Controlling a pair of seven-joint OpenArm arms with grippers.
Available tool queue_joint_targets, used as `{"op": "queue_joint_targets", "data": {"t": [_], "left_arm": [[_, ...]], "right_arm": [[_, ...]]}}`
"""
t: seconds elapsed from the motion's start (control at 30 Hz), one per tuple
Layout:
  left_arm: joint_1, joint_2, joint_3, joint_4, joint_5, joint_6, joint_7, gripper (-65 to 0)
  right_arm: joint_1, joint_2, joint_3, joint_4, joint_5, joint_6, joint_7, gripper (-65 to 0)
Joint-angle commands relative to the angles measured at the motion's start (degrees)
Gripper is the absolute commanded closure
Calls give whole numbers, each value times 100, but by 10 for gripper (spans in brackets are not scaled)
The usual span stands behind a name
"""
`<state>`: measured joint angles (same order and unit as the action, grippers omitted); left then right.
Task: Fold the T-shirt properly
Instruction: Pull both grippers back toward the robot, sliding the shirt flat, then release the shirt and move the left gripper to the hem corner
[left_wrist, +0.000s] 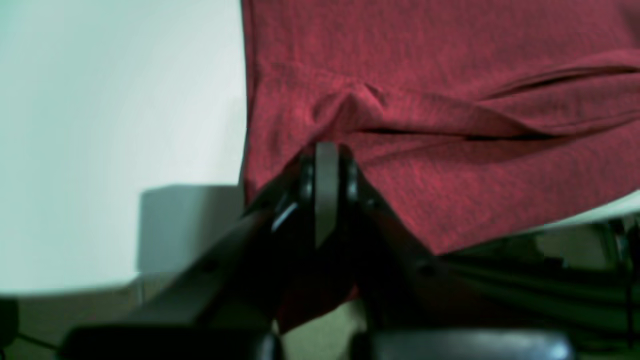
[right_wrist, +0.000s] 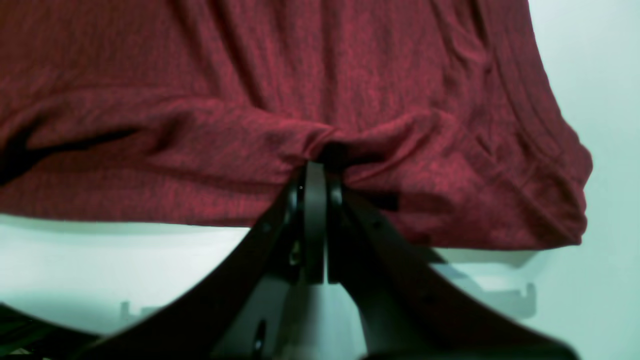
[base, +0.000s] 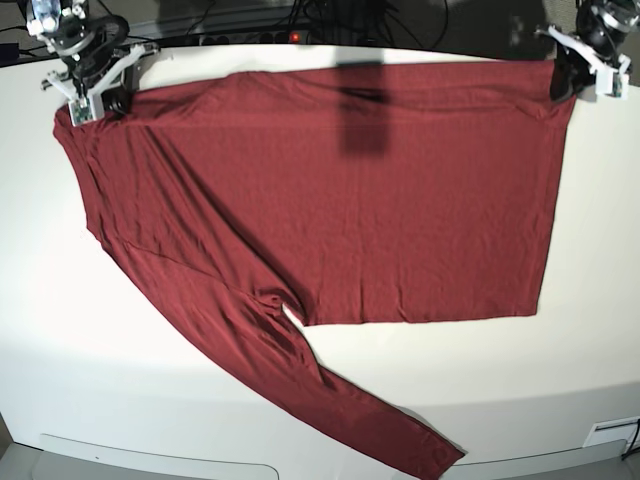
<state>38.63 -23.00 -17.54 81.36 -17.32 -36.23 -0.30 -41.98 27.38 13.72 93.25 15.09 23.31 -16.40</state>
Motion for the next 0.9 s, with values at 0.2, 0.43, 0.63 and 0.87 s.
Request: {"op": "queue_joint_targets", "data": {"t": [0.2, 0.43, 0.63, 0.87], "left_arm": [[-81, -85, -229, 682, 129, -2, 177, 0], [-164, -85, -890, 1204, 127, 11, 293, 0], [-166, -85, -1440, 1394, 120, 13, 363, 0], [-461, -243, -1504, 1399, -107, 11, 350, 0]], "right_arm": [[-155, -105, 369, 492, -138, 92, -553, 0], [-155, -105, 433, 1233, -140, 90, -621, 0], [-155, -103, 525, 1707, -140, 87, -717, 0], [205, -105, 979, 1871, -96, 74, -678, 0]]}}
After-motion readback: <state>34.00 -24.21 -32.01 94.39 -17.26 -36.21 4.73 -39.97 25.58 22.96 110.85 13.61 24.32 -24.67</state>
